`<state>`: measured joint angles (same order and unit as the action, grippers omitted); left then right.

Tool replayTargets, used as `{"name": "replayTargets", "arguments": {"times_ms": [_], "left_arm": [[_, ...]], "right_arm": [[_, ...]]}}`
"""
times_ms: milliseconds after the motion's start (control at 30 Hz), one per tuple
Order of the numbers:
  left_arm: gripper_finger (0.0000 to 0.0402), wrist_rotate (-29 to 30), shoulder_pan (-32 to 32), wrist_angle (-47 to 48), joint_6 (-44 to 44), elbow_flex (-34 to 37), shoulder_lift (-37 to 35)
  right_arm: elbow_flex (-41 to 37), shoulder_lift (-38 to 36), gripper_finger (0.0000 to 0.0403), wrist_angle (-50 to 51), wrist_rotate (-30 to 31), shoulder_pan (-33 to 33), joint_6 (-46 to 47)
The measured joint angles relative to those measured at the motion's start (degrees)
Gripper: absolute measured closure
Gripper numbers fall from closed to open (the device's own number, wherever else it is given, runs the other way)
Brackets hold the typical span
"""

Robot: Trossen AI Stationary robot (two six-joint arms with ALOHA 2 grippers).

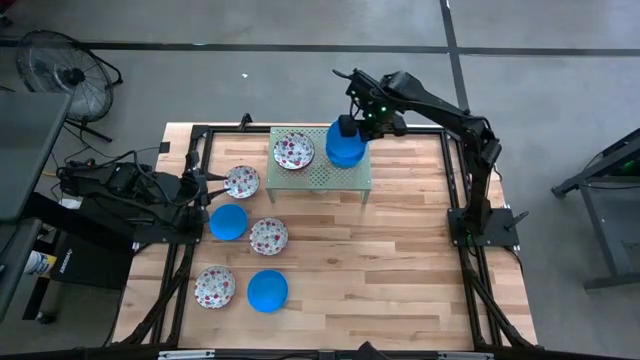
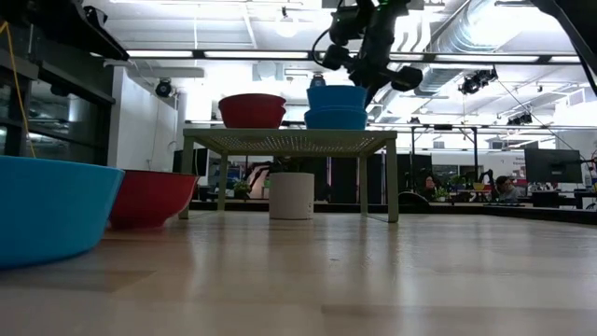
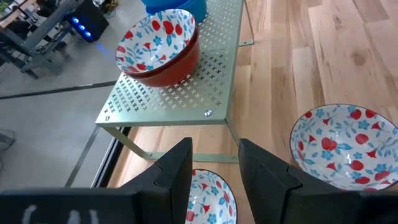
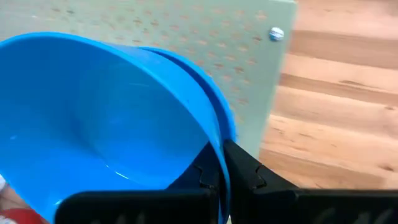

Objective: Pick & Place Mini bowls
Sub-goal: Stack the blue bowl on the blue bowl on the shelf

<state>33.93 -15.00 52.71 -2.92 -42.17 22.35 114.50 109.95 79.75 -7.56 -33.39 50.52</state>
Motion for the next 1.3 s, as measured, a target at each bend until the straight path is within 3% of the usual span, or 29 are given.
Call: {"name": "replayTargets", "arguments": {"times_ms": [433, 1033, 1300], "left_arm": [[0.0275, -0.1, 0.0, 0.0, 0.0, 0.0, 0.0], [0.0275, -2.4, 0.0, 0.0, 0.3, 0.0, 0.0], [0.0275, -2.4, 0.0, -0.1, 0.3, 0.0, 0.0]], "right_arm": [[0.0, 0.0, 0.0394, -0.3, -1.3, 0.0, -1.5], [0.0, -0.7, 0.0271, -0.3, -1.2, 0.0, -3.0], [0.0, -4.9, 0.0260, 0.2, -1.4, -1.3, -4.9]]}}
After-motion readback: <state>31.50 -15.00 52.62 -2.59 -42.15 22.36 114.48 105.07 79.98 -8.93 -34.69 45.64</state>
